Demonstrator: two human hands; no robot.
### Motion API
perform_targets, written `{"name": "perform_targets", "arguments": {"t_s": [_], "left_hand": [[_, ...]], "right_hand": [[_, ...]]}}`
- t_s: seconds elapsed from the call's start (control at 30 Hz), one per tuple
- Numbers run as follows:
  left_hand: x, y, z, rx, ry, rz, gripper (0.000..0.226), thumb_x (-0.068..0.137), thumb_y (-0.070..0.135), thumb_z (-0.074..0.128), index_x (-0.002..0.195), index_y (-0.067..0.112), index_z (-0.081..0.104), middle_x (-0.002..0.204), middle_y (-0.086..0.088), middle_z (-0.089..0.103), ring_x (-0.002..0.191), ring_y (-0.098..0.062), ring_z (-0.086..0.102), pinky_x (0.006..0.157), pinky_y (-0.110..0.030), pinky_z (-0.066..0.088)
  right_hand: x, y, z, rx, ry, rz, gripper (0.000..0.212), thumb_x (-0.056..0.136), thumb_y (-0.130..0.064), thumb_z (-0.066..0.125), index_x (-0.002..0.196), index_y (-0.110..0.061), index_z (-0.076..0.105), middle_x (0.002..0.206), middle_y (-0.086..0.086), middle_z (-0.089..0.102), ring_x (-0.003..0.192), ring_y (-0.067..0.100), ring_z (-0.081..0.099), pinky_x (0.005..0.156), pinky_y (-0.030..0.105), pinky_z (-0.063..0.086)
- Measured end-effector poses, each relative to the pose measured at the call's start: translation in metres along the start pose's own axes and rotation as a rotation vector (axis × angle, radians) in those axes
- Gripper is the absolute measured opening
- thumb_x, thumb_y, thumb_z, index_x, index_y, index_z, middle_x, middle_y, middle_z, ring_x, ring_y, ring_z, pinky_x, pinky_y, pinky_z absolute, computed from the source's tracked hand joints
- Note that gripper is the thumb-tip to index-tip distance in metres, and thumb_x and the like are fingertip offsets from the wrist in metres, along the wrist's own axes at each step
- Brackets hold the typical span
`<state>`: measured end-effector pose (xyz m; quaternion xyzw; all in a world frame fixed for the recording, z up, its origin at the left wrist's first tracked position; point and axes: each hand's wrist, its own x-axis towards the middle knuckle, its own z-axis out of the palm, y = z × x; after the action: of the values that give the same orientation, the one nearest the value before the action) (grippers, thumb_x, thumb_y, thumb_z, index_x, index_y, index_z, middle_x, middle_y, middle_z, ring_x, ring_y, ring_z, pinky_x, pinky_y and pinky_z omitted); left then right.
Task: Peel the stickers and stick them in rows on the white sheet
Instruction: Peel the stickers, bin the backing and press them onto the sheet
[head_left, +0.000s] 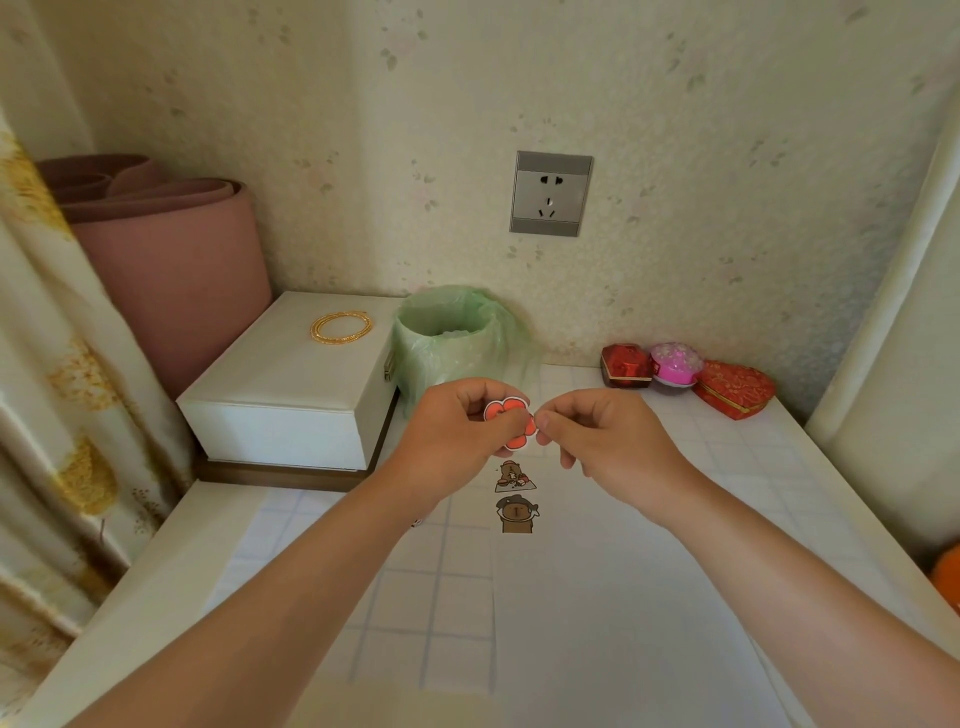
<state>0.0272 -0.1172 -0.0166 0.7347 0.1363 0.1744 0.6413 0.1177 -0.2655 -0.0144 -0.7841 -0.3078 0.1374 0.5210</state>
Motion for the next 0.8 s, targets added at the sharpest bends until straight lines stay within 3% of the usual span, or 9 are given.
{"name": "perform_targets", "arguments": {"t_s": [0.17, 0.23, 0.3, 0.43, 0.6, 0.73, 0.8], "left_hand": [[-0.002, 0.0, 0.001, 0.005, 0.008, 0.011, 0.007, 0.088, 0.001, 0.069, 0.092, 0.005, 0.073, 0.07, 0.002, 0.072, 0.065, -0.009, 0.068, 0.068, -0.027, 0.061], [-0.003, 0.0, 0.002, 0.012, 0.013, 0.019, 0.007, 0.088, -0.001, 0.068, 0.091, 0.003, 0.073, 0.068, 0.002, 0.071, 0.063, -0.008, 0.067, 0.068, -0.028, 0.06], [-0.003, 0.001, 0.004, 0.012, 0.021, 0.025, 0.008, 0.088, -0.002, 0.068, 0.09, 0.003, 0.073, 0.068, 0.002, 0.071, 0.062, -0.008, 0.066, 0.067, -0.025, 0.06], [-0.004, 0.002, 0.005, 0.011, 0.032, 0.042, 0.009, 0.087, -0.001, 0.068, 0.087, 0.006, 0.073, 0.07, -0.001, 0.071, 0.063, -0.008, 0.066, 0.066, -0.024, 0.059], [-0.004, 0.0, 0.005, 0.0, 0.051, 0.041, 0.008, 0.088, 0.0, 0.069, 0.09, 0.006, 0.073, 0.071, -0.001, 0.073, 0.064, -0.008, 0.067, 0.065, -0.023, 0.059], [-0.002, 0.0, 0.005, -0.026, 0.055, 0.009, 0.008, 0.087, 0.001, 0.071, 0.094, 0.004, 0.073, 0.071, 0.0, 0.073, 0.064, -0.007, 0.066, 0.066, -0.022, 0.059], [-0.002, 0.001, 0.005, -0.032, 0.056, -0.008, 0.009, 0.087, 0.002, 0.071, 0.095, 0.005, 0.073, 0.072, 0.0, 0.073, 0.064, -0.007, 0.067, 0.065, -0.021, 0.058]], "right_hand": [[0.0, -0.001, 0.004, -0.031, -0.004, -0.016, 0.018, 0.095, -0.011, 0.062, 0.081, -0.015, 0.073, 0.069, -0.001, 0.069, 0.051, 0.004, 0.054, 0.049, 0.013, 0.04], [0.0, 0.001, 0.006, -0.055, 0.003, -0.04, 0.021, 0.094, -0.011, 0.061, 0.078, -0.017, 0.072, 0.071, 0.008, 0.069, 0.053, 0.008, 0.053, 0.055, 0.022, 0.043], [0.0, 0.004, 0.008, -0.069, 0.013, -0.066, 0.023, 0.093, -0.012, 0.06, 0.075, -0.019, 0.072, 0.064, 0.006, 0.064, 0.055, 0.011, 0.049, 0.057, 0.028, 0.042], [-0.001, 0.004, 0.011, -0.124, 0.038, -0.106, 0.025, 0.093, -0.013, 0.06, 0.072, -0.021, 0.069, 0.05, -0.017, 0.052, 0.049, 0.004, 0.039, 0.05, 0.017, 0.032], [-0.001, 0.002, 0.013, -0.072, 0.056, -0.06, 0.026, 0.093, -0.011, 0.059, 0.071, -0.018, 0.07, 0.051, -0.012, 0.052, 0.051, 0.004, 0.042, 0.051, 0.02, 0.036], [-0.002, -0.004, 0.011, -0.016, 0.045, 0.006, 0.025, 0.094, -0.009, 0.055, 0.074, -0.012, 0.071, 0.045, -0.014, 0.053, 0.044, 0.002, 0.043, 0.046, 0.013, 0.035], [-0.003, -0.005, 0.011, -0.004, 0.039, 0.025, 0.025, 0.093, -0.011, 0.056, 0.075, -0.012, 0.073, 0.047, -0.009, 0.056, 0.044, 0.004, 0.044, 0.05, 0.018, 0.038]]}}
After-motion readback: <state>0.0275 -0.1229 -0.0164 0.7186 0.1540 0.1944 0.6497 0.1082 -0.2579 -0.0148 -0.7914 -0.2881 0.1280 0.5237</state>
